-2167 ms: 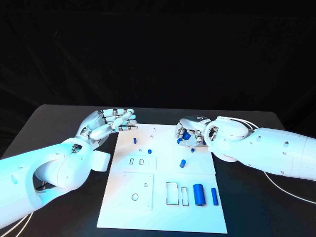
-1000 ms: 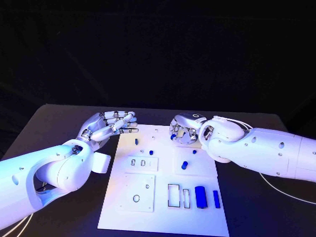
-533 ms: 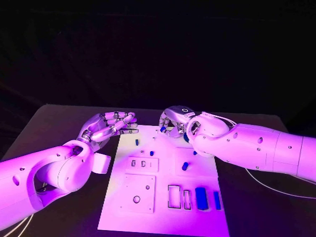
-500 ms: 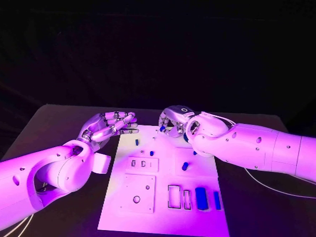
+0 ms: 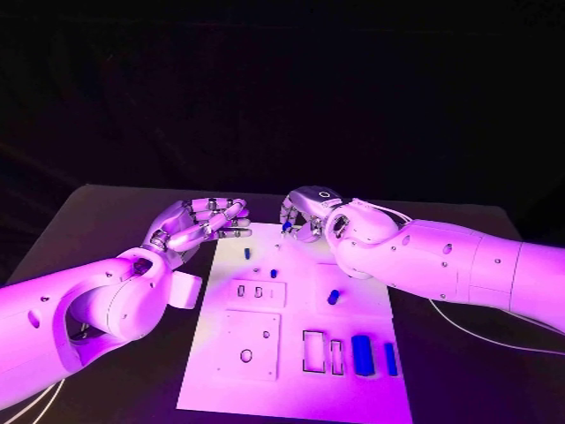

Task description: Assemble the parts on the task board

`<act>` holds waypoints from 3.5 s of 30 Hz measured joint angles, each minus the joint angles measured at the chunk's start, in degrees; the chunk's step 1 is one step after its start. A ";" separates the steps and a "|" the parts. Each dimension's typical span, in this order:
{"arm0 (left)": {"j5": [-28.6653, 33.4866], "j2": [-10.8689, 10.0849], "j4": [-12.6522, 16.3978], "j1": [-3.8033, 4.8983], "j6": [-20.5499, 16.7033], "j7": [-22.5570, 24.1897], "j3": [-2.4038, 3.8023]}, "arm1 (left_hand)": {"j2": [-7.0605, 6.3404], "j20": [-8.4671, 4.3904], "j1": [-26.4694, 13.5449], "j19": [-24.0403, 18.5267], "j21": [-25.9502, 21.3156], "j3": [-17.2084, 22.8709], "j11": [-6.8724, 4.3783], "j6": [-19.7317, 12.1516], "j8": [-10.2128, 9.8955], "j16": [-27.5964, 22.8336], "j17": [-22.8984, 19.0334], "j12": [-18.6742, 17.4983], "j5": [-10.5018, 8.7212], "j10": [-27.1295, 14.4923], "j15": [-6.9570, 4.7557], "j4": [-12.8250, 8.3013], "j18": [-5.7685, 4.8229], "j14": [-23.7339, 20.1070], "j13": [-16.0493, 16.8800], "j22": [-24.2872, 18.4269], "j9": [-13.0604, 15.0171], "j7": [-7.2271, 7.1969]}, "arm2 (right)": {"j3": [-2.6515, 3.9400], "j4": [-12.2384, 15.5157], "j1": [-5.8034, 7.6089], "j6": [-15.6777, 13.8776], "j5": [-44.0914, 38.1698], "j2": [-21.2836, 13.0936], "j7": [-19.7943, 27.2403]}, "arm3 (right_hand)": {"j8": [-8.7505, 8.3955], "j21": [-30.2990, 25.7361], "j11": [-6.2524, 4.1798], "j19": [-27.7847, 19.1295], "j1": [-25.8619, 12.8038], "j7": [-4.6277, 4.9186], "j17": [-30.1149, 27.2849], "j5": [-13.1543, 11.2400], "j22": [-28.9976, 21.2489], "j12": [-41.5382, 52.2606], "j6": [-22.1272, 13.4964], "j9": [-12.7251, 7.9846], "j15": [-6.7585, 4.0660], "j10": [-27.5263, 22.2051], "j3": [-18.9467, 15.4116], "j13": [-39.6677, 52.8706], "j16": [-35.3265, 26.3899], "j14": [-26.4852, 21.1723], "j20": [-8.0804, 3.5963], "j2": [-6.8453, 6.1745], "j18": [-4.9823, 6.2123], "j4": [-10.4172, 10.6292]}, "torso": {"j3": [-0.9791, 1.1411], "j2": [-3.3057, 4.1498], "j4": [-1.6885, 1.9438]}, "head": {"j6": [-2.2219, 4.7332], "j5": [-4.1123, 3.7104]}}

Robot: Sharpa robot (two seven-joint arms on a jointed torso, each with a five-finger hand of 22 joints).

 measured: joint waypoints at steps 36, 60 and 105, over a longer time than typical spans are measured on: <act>0.06 0.37 -0.18 0.45 0.53 -0.15 0.00 | 0.00 0.00 0.00 0.00 0.00 0.00 0.00 0.00 0.00 -0.35 0.09 0.00 0.00 0.00 0.00 0.00 0.00 0.00 0.00 -0.11 0.00 0.00 | -0.08 -3.58 -1.12 1.41 0.05 2.96 -0.03 | -0.63 -0.86 0.13 -1.05 -0.86 1.16 -1.72 0.18 -1.68 -1.46 -2.19 0.48 0.02 -2.00 1.47 0.30 -0.25 -0.02 0.61 -0.85 0.00 -0.19 | -0.05 0.12 0.03 | -0.12 0.44; 0.09 -0.23 -0.63 0.64 1.17 -0.48 -0.02 | 0.00 0.00 0.00 0.00 0.00 0.00 0.00 0.00 0.00 -0.35 0.13 0.00 0.00 0.00 0.00 0.00 -0.01 0.00 0.00 -0.10 0.01 0.00 | 0.11 6.76 -0.55 1.02 0.50 -6.84 0.27 | -5.20 -11.04 1.99 -9.21 -0.60 1.34 -11.45 0.35 -13.64 -0.15 -9.33 0.97 2.25 -13.86 -9.86 -2.51 -5.45 -1.05 2.24 -2.42 1.35 -0.13 | 0.02 -0.03 -0.27 | -0.05 0.81; 0.22 -1.03 -5.66 0.66 1.03 -0.03 -0.01 | 0.00 1.04 0.00 -2.48 -1.96 -0.42 0.41 -0.42 -0.54 -2.75 0.38 -0.71 0.00 -0.42 0.76 0.09 0.00 -2.40 -0.05 -0.87 -0.23 0.01 | 0.56 7.63 -1.68 3.34 18.95 -17.02 -0.51 | 1.64 3.62 0.24 4.31 6.04 2.22 6.73 0.49 1.78 73.96 -15.12 5.79 0.65 13.70 -31.23 67.57 11.09 0.01 1.43 0.44 -1.82 13.37 | 0.55 -0.59 -1.60 | -0.48 0.17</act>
